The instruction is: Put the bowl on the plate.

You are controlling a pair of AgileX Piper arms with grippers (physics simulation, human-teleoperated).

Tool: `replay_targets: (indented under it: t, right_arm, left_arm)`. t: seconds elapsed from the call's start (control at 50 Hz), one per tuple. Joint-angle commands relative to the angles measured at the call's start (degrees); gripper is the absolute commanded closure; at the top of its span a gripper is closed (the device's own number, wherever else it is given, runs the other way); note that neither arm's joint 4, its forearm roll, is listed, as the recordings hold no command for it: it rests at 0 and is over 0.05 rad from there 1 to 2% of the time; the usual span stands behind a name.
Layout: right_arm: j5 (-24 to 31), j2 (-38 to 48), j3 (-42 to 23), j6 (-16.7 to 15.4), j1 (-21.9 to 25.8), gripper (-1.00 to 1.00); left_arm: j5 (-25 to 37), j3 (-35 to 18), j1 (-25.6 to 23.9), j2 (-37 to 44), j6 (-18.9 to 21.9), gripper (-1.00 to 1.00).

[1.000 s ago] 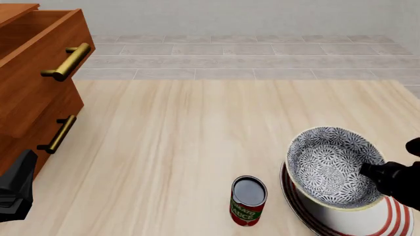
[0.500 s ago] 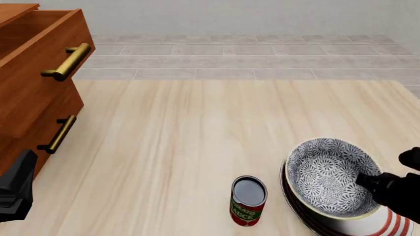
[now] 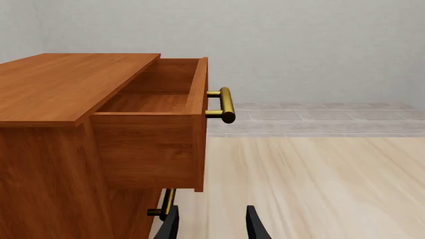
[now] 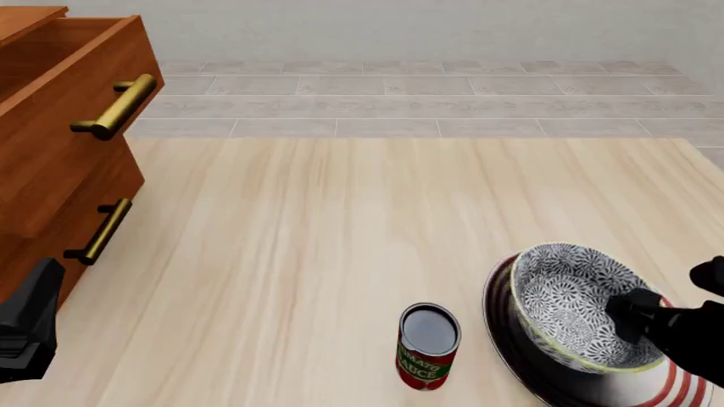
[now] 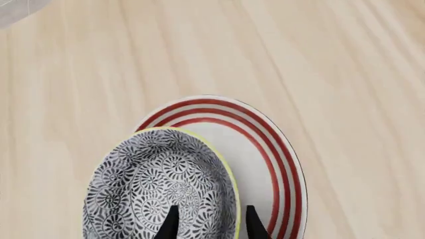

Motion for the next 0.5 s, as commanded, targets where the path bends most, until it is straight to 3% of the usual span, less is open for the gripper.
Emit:
replay_targets:
  t: [0.02, 0.32, 0.5]
  right_arm:
    - [0.0, 0.1, -0.2, -0.2, -0.2, -1.00]
    - [-0.5, 1.0, -0.8, -0.4, -0.4, -1.00]
    - [2.0, -0.1, -3.3, -1.6, -1.2, -1.00]
  left_arm:
    - [0.0, 0.0, 0.0, 0.0, 0.0, -1.00]
    - [0.0, 0.0, 0.0, 0.0, 0.0, -1.00]
    - [0.0, 0.0, 0.0, 0.0, 0.0, -1.00]
